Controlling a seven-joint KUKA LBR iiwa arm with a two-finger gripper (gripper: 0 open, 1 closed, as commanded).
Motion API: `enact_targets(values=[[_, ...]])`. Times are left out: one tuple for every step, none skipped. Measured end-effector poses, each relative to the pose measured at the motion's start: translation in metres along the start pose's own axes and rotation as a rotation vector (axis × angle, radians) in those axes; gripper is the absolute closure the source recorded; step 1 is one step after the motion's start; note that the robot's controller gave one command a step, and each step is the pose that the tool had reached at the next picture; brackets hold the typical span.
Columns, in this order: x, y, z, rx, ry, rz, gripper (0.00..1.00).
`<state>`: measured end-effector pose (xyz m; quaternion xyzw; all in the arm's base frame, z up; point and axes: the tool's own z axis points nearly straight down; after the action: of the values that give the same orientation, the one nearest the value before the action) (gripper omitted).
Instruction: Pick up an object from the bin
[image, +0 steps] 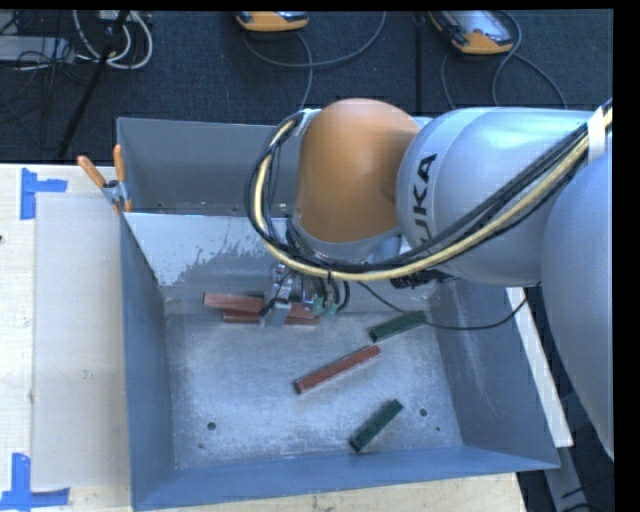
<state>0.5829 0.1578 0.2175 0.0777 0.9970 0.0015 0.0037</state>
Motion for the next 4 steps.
enact_targets(values=[[0.001, -0.001, 0.005, 0.004, 0.006, 0.0, 0.0], [-0.011, 0.009, 0.15, 0.003, 0.007, -0.267, 0.0], [-0.014, 0.01, 0.144, -0.001, -0.002, -0.263, 1.0], [-0.012, 0.009, 0.147, 0.001, 0.006, -0.262, 0.0]])
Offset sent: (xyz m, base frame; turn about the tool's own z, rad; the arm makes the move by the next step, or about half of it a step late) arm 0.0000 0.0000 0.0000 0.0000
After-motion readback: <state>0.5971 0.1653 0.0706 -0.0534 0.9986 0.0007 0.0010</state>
